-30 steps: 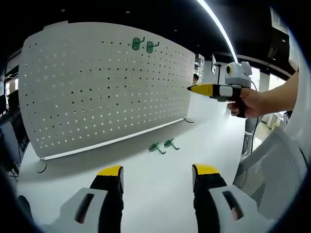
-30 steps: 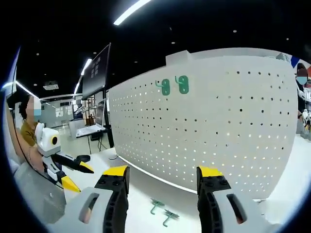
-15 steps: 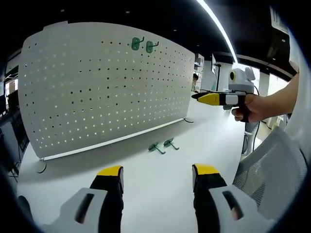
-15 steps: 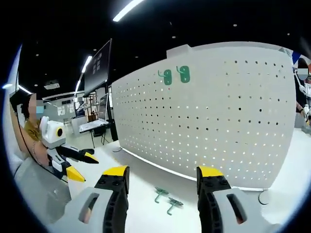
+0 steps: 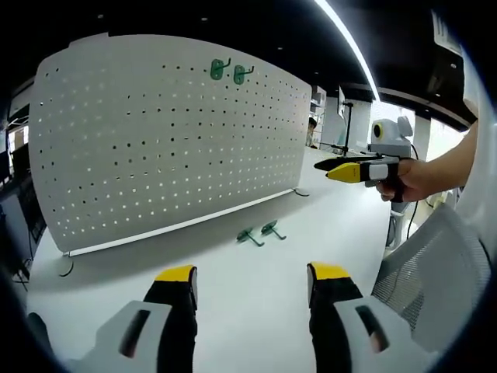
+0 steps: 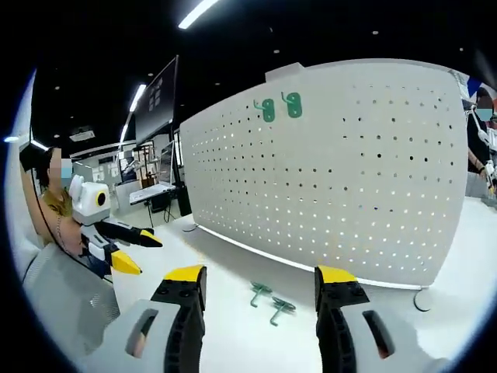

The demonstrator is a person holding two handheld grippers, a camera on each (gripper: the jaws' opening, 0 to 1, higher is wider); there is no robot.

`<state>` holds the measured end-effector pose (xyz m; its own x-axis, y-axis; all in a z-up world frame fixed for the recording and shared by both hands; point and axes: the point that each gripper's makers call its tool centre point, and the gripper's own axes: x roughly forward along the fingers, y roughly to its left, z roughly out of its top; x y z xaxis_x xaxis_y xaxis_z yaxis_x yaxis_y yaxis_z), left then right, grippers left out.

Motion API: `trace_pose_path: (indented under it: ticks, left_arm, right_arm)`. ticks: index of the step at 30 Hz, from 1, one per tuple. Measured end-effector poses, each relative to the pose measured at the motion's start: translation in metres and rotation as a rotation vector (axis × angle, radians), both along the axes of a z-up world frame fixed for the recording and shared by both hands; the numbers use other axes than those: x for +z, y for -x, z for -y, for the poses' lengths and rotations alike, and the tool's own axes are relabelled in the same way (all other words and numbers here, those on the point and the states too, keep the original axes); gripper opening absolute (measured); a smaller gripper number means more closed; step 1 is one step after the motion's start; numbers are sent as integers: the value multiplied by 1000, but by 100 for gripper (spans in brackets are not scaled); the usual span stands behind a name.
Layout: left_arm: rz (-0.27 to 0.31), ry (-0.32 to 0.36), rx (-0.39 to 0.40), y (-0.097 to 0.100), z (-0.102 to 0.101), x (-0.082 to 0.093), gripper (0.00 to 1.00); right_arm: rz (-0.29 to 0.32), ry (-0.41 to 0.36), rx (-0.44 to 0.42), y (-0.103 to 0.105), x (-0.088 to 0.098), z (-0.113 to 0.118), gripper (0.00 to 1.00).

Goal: Insert the hook assembly into the mounting plate slot until the hook locks in place.

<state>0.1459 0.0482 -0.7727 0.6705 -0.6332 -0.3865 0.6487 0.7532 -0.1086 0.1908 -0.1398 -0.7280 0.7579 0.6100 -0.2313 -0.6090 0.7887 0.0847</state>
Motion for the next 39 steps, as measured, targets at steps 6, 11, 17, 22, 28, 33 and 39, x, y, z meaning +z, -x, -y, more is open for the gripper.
trace_pose_path:
  ticks: [6, 11, 17, 22, 28, 33, 39]
  left_arm:
    - [2, 2, 3, -1, 0, 0, 59]
    - [2, 3, 1, 0, 0, 1, 59]
    - [-1, 5, 0, 0, 0, 0, 59]
    - [-3, 6, 0, 0, 0, 0, 59]
    - [-4, 4, -1, 0, 1, -1, 59]
    - [-5, 5, 4, 0, 0, 0, 59]
    - [-8, 8, 10, -1, -1, 0, 59]
  right_arm:
    - [-24, -1, -9, 5, -6, 6, 55]
    - [-47, 11, -12, 11, -14, 11, 55]
    - [-70, 24, -15, 19, -22, 14, 56]
    - [-85, 34, -12, 23, -28, 16, 55]
    - [-96, 45, -7, 28, -32, 18, 55]
    - [-112, 50, -7, 32, -37, 21, 55]
    - [-131, 54, -10, 36, -43, 23, 56]
